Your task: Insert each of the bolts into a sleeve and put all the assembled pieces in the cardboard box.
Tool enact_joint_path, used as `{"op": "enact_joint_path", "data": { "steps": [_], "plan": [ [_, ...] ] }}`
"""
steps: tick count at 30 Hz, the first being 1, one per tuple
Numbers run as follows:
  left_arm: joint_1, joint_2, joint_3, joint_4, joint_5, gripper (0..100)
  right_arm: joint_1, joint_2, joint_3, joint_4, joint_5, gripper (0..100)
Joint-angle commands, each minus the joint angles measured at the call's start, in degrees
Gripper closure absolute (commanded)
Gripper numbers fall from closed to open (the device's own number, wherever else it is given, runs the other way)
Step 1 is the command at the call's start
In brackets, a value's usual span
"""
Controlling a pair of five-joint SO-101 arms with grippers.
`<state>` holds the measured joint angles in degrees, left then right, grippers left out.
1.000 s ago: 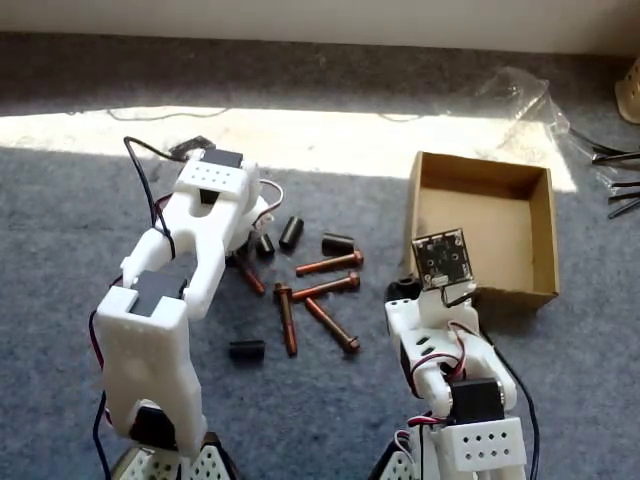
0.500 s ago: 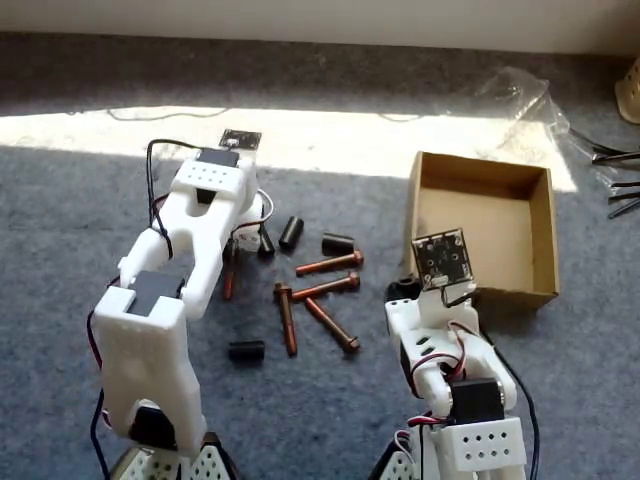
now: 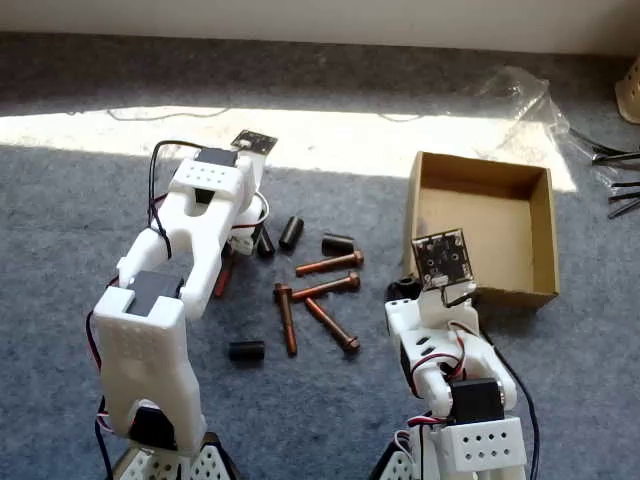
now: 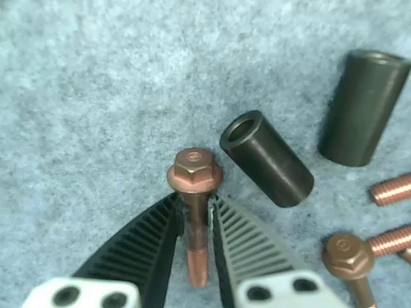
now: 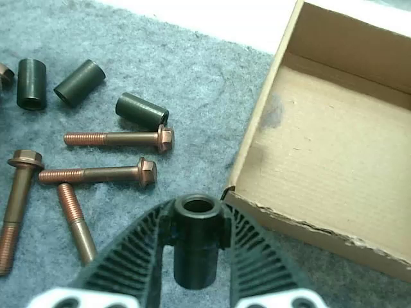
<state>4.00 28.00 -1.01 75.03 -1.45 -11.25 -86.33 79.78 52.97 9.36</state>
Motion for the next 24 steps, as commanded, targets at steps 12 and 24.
{"op": "enact_joint_path", "data": {
  "steps": [12, 24],
  "plan": [
    [-0.13, -0.31, -0.31, -4.4, -0.53, 93, 0.84, -0.92, -0.75, -1.71, 0.0, 99.5],
    [0.04, -0.4, -0.31, -6.51, -0.53, 93, 0.84, -0.92, -0.75, -1.71, 0.0, 99.5]
  ]
}}
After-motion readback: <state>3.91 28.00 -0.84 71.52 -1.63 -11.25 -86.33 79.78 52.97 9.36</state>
